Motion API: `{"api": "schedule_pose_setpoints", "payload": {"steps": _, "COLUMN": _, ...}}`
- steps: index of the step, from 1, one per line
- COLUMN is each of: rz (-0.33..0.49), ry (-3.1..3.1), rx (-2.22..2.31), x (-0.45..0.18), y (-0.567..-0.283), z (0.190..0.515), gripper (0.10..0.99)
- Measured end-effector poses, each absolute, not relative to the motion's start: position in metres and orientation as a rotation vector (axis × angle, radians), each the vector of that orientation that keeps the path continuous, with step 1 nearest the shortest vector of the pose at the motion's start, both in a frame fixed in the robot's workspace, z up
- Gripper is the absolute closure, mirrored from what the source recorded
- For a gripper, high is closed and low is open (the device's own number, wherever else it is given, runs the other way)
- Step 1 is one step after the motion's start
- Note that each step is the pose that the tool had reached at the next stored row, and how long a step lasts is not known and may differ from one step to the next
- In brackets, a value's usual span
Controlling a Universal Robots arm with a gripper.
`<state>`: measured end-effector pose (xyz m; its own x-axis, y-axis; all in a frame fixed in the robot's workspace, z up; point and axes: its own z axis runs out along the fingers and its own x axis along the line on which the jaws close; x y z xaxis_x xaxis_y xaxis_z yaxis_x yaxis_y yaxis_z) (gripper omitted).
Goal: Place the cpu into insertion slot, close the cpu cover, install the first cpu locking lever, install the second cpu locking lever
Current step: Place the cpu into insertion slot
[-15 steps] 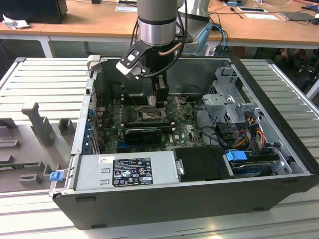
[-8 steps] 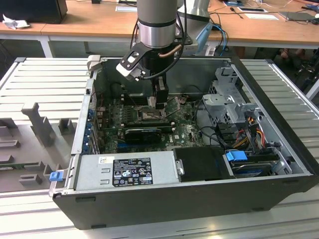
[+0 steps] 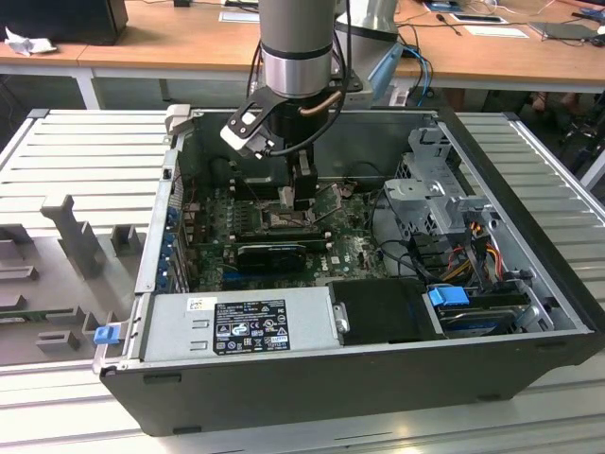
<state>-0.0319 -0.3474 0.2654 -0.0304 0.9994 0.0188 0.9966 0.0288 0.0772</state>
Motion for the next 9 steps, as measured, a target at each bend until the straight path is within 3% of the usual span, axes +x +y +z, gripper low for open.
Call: {"api": "schedule_pose_setpoints", "payload": {"steps": 9, "rz": 0.097, "ry": 2.196, "rx": 2.195, "x": -0.032, "y": -0.345, "z": 0.254, "gripper": 0.557}}
